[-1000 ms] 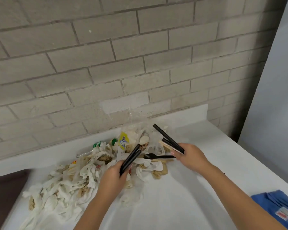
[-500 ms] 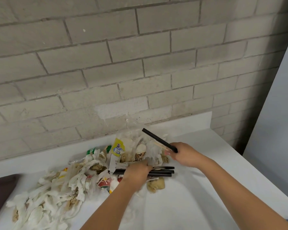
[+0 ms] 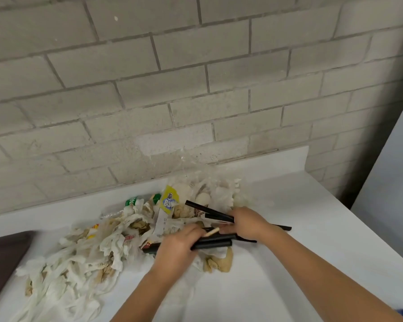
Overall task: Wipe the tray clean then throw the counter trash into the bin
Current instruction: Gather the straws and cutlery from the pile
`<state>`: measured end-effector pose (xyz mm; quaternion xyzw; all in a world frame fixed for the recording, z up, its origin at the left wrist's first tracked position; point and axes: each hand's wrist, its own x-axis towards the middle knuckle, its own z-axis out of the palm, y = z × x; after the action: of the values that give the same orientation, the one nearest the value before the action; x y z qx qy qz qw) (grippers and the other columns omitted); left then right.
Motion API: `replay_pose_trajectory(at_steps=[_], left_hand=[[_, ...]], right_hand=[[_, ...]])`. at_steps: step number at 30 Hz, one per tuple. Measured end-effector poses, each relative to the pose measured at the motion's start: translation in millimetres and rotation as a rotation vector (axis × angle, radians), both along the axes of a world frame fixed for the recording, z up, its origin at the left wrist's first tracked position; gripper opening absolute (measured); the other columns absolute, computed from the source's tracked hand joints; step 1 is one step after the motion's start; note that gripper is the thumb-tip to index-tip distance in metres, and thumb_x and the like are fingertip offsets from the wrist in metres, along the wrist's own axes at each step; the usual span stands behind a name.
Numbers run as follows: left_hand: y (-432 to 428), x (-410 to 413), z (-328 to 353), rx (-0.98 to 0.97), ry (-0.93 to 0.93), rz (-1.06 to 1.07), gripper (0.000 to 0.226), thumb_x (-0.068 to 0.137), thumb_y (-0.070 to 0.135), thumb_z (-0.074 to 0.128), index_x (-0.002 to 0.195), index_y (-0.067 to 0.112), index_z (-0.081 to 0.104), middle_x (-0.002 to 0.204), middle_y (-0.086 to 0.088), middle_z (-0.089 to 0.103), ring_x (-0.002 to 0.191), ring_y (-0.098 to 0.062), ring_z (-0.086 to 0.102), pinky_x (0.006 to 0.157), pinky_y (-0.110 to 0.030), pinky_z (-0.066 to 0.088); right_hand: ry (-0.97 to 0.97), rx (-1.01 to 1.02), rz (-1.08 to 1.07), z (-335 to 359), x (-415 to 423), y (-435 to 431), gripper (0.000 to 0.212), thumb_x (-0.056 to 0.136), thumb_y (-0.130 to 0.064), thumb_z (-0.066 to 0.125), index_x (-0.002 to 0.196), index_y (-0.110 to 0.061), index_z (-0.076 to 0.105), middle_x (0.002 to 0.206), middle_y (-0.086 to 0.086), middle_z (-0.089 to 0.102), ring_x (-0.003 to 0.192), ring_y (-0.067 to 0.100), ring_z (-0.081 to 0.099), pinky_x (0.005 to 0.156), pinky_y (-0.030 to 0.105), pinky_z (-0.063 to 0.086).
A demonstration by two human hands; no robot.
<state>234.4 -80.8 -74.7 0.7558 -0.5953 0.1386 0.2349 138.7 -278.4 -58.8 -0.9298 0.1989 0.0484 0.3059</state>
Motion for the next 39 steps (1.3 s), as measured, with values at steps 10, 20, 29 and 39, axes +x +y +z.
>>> replay_pose_trajectory(at_steps=[10, 20, 29, 39], left_hand=[[33.6, -5.1, 74.0, -0.683, 0.883, 0.511, 0.008, 0.083, 0.02, 0.069, 0.089, 0.017, 0.063, 0.047, 0.008, 0.045, 0.038, -0.003, 0.04, 0.04, -0.013, 0.036], [49.5, 12.7, 90.4, -0.779, 1.077, 0.484, 0.019, 0.091, 0.03, 0.059, 0.078, 0.018, 0.067, 0.061, -0.002, 0.063, 0.043, -0.013, 0.03, 0.048, -0.025, 0.026], [68.0, 32.8, 90.6, -0.848, 1.251, 0.568, 0.023, 0.09, 0.027, 0.059, 0.072, 0.016, 0.051, 0.05, 0.001, 0.049, 0.041, -0.013, 0.035, 0.05, -0.031, 0.031], [105.1, 75.3, 82.0, -0.698, 1.31, 0.641, 0.01, 0.095, 0.018, 0.053, 0.088, 0.011, 0.057, 0.06, -0.002, 0.048, 0.048, -0.016, 0.038, 0.045, -0.024, 0.033]], right_hand=[[-0.027, 0.003, -0.028, -9.2, 0.3, 14.9, 0.025, 0.077, -0.039, 0.071, 0.09, -0.019, 0.065, 0.08, -0.003, 0.062, 0.071, 0.013, 0.058, 0.053, 0.021, 0.038], [-0.366, 0.3, -0.22, 47.5, -20.4, -6.8, 0.012, 0.081, -0.03, 0.072, 0.074, -0.027, 0.063, 0.075, -0.005, 0.07, 0.07, 0.006, 0.064, 0.067, 0.019, 0.046], [-0.504, 0.383, -0.238, 99.1, -20.5, 3.2, 0.041, 0.087, -0.04, 0.064, 0.056, -0.013, 0.06, 0.051, -0.009, 0.057, 0.049, 0.003, 0.048, 0.057, 0.013, 0.039], [-0.436, 0.479, -0.14, 96.6, 23.2, 61.3, 0.018, 0.095, -0.029, 0.053, 0.097, -0.013, 0.062, 0.061, -0.004, 0.063, 0.054, 0.01, 0.054, 0.061, 0.023, 0.044]])
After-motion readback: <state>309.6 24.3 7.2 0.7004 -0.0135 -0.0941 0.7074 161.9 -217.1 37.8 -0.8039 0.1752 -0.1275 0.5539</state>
